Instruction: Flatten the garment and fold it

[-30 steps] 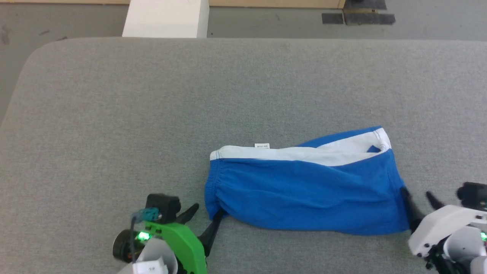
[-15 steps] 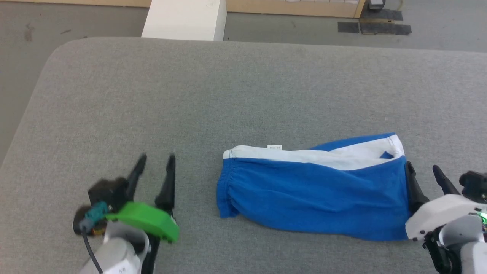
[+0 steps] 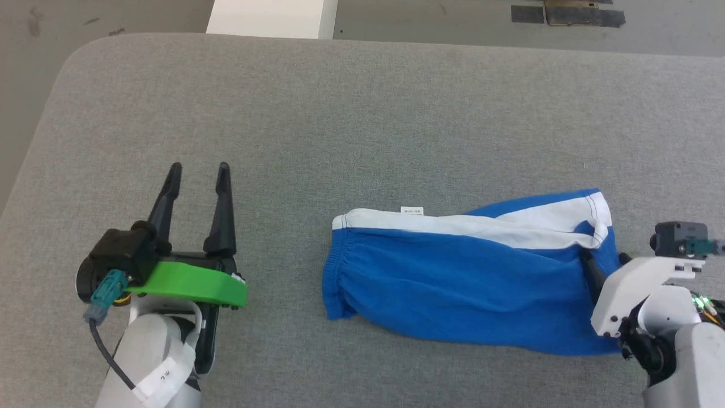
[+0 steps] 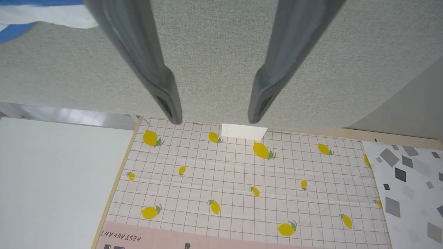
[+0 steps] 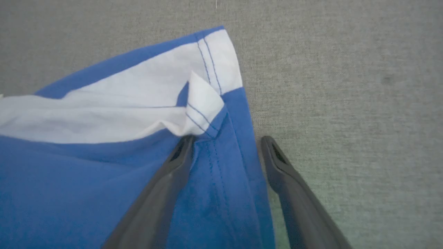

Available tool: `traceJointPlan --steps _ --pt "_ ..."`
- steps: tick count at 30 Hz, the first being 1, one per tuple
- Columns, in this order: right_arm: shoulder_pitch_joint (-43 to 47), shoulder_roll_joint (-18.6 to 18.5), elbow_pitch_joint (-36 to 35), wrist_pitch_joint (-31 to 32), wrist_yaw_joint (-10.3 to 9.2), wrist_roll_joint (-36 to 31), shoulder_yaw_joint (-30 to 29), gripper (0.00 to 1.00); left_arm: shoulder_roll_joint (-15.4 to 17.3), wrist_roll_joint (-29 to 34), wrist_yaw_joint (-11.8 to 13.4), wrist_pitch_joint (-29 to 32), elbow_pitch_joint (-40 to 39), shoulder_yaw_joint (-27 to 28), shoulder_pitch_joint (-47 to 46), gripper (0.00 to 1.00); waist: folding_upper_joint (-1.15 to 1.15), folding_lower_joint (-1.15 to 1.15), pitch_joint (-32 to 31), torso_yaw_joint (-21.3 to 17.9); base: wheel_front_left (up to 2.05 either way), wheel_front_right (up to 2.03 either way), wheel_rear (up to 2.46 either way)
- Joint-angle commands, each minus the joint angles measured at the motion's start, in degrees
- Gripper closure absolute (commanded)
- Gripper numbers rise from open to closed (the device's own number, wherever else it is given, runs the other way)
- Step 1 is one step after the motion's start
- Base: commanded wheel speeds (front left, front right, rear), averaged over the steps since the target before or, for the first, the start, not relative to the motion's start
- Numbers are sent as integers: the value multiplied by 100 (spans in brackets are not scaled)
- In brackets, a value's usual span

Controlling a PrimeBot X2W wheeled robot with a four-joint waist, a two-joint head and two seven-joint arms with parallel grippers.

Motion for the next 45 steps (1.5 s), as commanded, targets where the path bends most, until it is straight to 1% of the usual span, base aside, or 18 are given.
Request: traceJointPlan --steps 1,2,3,4,5,7,11,14,17,20,23,26,28,30,35,38,41,45 --pt "38 16 131 267 -9 47 24 0 -83 132 -77 -25 15 106 0 0 0 0 -5 3 0 0 0" --pt "48 16 143 398 -9 82 26 0 -132 177 -114 -25 18 165 11 0 0 0 -8 5 0 0 0" --pt "64 16 152 532 -9 122 44 17 -177 220 -151 -25 24 215 22 0 0 0 -13 8 0 0 0" --pt "90 16 137 666 -9 164 61 50 -227 268 -194 -25 34 269 36 0 0 0 -22 11 0 0 0" --pt "112 16 80 738 -9 216 107 72 -273 311 -232 -25 45 313 48 0 0 0 -29 15 0 0 0" --pt "127 16 -32 721 -9 407 142 100 -339 377 -291 -25 64 381 64 0 0 0 -32 15 0 0 0" --pt "147 16 -204 541 -9 518 139 100 -433 463 -377 -26 125 476 86 0 0 0 -46 -2 0 0 0" --pt "155 16 -322 351 -9 573 -33 100 -473 502 -419 -26 209 499 95 0 0 0 -74 -2 0 0 0" --pt "215 16 -489 217 -9 496 -427 100 -510 528 -448 -26 262 526 94 0 0 0 -107 10 0 0 0" --pt "326 16 -720 215 -9 350 -852 100 -537 550 -464 -26 286 548 113 0 0 0 -139 22 0 0 0" --pt "452 16 -1059 307 -9 9 -1304 100 -558 566 -477 -26 313 571 151 0 0 0 -172 24 0 0 0" --pt "519 16 -1376 462 -9 -156 -1446 100 -568 581 -484 -26 343 578 191 0 0 0 -210 21 0 0 0" --pt "572 16 -1669 575 -9 -119 -1299 100 -574 589 -487 -26 356 576 213 0 0 0 -234 25 0 0 0" --pt "635 16 -2041 727 -9 -25 -1032 100 -577 595 -489 -26 354 583 222 0 0 0 -253 23 0 0 0" --pt "809 16 -3080 1386 -9 156 96 100 -584 616 -493 -26 352 575 230 0 0 0 -279 45 0 0 0" --pt "813 16 -3478 1726 -9 93 806 100 -592 598 -494 -26 353 529 214 0 0 0 -279 85 0 0 0" --pt "659 16 -3557 1919 -9 45 1534 100 -604 578 -494 -26 326 491 184 0 0 0 -233 151 0 0 0" --pt "301 16 -3133 1955 -9 -24 2273 100 -623 547 -495 -26 302 456 143 0 0 0 -147 244 0 0 0"
